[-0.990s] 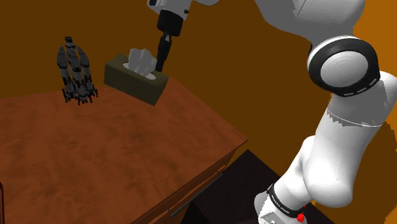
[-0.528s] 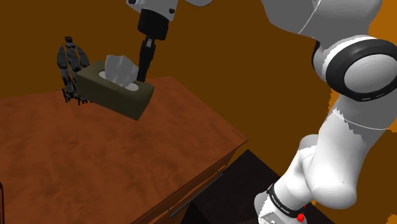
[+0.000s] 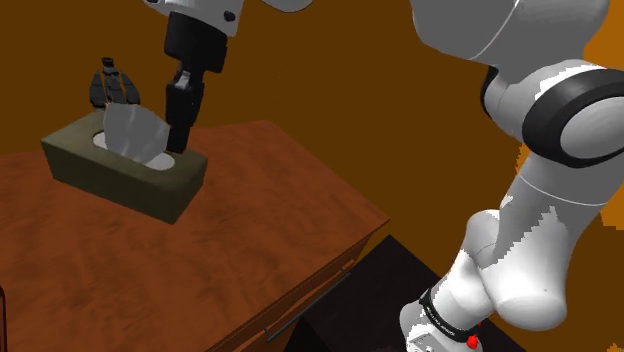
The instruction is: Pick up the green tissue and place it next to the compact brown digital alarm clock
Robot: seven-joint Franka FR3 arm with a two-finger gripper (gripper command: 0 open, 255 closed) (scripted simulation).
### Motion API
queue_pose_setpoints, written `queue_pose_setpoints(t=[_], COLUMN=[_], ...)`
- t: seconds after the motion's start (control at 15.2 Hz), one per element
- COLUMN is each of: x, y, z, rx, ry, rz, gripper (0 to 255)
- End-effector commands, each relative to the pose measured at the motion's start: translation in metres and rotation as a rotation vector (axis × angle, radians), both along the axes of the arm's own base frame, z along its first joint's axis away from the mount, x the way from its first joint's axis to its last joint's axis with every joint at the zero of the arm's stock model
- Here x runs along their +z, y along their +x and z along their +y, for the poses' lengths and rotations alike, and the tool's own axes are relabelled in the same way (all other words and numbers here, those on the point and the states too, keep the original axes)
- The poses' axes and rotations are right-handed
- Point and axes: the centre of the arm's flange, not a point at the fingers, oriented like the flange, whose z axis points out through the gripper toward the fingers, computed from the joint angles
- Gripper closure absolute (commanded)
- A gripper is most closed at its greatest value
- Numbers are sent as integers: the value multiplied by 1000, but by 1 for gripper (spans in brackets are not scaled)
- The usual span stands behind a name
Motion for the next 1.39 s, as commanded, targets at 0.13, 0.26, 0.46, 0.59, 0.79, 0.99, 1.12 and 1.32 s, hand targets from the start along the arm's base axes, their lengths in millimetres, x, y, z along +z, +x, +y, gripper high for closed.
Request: queue_pose_setpoints(t=[0.13, 0.26, 0.46, 0.59, 0.79, 0.99, 1.12, 1.32], x=[2, 2, 2, 3, -8, -24, -34, -50], y=[-23, -34, -51, -62, -69, -69, -69, -69], z=[48, 72, 108, 131, 147, 147, 147, 147], rx=[-1, -1, -1, -1, -1, -1, -1, -1], ry=[0, 0, 0, 0, 0, 0, 0, 0], rz=[0, 0, 0, 0, 0, 0, 0, 0], gripper=[255, 255, 255, 255, 255, 255, 255, 255])
